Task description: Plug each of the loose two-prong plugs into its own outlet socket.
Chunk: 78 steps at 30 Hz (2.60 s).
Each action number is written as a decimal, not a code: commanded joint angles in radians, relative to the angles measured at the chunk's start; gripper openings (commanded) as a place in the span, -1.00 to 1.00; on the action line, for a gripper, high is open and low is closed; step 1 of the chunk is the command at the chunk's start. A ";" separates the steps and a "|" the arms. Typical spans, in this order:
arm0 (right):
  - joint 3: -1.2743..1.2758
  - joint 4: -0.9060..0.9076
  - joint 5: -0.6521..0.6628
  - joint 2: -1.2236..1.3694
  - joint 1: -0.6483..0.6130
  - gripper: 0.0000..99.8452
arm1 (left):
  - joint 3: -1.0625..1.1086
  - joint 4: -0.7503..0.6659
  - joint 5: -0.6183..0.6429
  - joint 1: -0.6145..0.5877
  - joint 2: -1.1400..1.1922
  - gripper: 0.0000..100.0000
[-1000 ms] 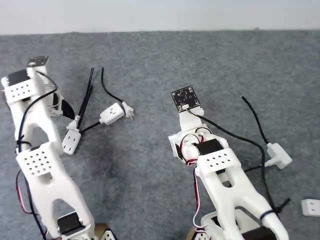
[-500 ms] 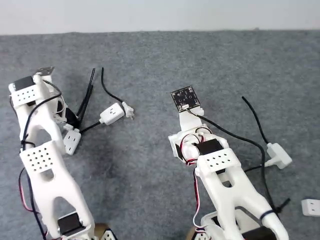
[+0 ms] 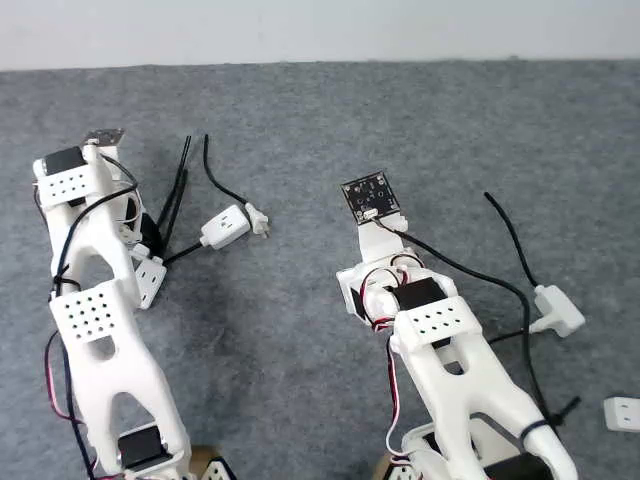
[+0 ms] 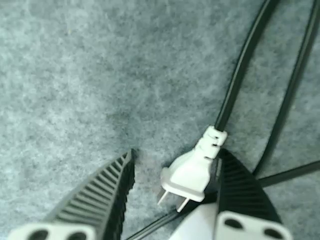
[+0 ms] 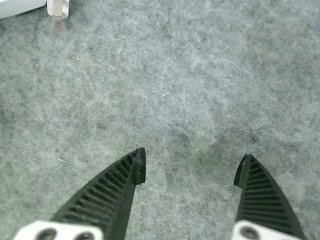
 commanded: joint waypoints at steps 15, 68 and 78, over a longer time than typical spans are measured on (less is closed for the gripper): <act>-0.026 0.002 -0.008 -0.012 0.013 -0.41 | -0.015 0.029 -0.094 0.140 0.008 -0.86; -0.025 -0.007 -0.003 -0.010 -0.047 -0.41 | -0.079 0.011 -0.006 0.328 -1.234 -0.98; -0.048 -0.282 -0.008 -0.171 -0.216 -0.41 | -0.073 -0.058 0.000 0.505 -1.292 -0.98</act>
